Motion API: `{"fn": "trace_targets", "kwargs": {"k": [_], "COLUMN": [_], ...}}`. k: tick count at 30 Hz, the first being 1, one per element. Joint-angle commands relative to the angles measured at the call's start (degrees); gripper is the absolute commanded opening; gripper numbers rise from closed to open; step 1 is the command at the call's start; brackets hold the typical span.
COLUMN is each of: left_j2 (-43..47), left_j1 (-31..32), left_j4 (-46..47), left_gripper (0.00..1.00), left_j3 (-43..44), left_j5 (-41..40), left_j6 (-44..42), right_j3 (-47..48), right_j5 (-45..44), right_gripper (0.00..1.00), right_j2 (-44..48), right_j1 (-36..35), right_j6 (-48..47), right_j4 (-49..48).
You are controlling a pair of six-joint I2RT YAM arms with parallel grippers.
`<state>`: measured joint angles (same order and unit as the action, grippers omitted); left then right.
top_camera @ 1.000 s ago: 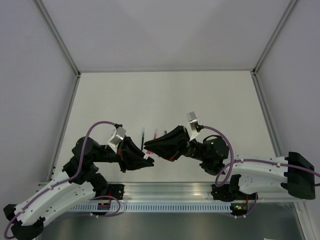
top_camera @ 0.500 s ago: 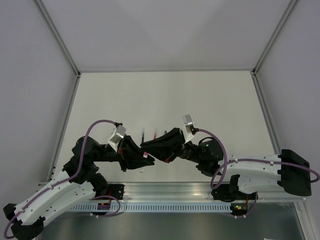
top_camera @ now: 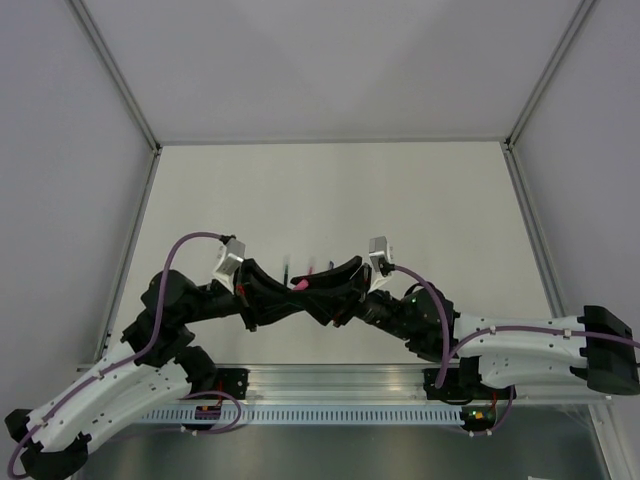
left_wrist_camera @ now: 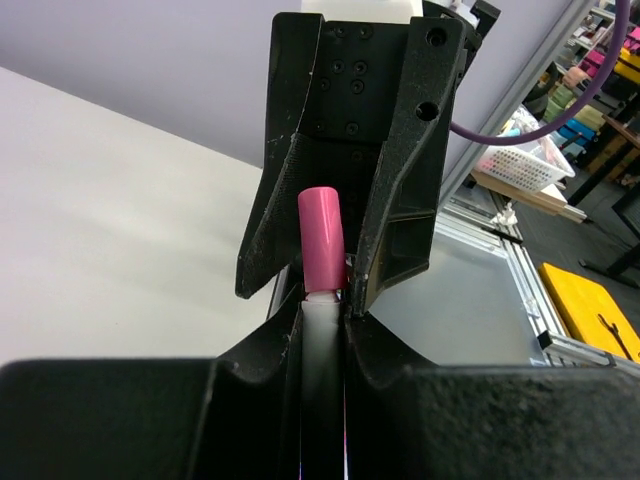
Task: Insert the pens into the pen caps
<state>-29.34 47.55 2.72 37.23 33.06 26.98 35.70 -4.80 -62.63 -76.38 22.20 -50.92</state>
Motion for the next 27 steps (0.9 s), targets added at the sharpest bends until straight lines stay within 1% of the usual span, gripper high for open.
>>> {"fn": "trace_targets", "kwargs": {"k": [1, 3, 7, 14, 20, 22, 24, 27], "left_j2": [-0.45, -0.45, -0.45, -0.63, -0.45, -0.02, 0.95, 1.13], "left_j1": [-0.79, -0.79, -0.79, -0.79, -0.79, -0.79, -0.79, -0.79], "left_j4": [13.27, 14.06, 15.29, 18.19, 20.22, 20.74, 23.72, 27.85], "left_gripper": [0.02, 0.02, 0.02, 0.02, 0.02, 0.02, 0.02, 0.02], "left_j3": [2.59, 0.92, -1.11, -3.48, -4.80, -5.41, -6.72, -7.26], "left_j5": [-6.43, -6.43, -6.69, -5.64, -6.69, -7.83, -10.37, -12.05], "left_j6": [-0.53, -0.61, -0.70, -0.26, 0.18, 0.52, 2.37, 5.61], "right_j3": [-2.22, -0.82, 2.08, 8.41, 8.86, 8.25, 7.63, 7.36], "right_j5": [3.41, 1.73, 0.49, -1.00, -2.50, -2.41, -1.80, 2.85], "right_gripper": [0.45, 0.47, 0.59, 0.59, 0.61, 0.64, 0.68, 0.72], "right_j2": [-2.15, -1.27, 0.75, 4.97, 9.63, 11.03, 11.22, 9.64], "right_j1": [-2.55, -2.63, -2.63, -2.55, -2.55, -2.63, -2.55, -2.55], "right_j6": [-1.71, -2.15, -3.12, -6.99, -8.22, -9.18, -10.06, -11.12], "right_j4": [16.81, 17.52, 20.49, 28.67, 32.54, 33.77, 33.25, 31.59]}}
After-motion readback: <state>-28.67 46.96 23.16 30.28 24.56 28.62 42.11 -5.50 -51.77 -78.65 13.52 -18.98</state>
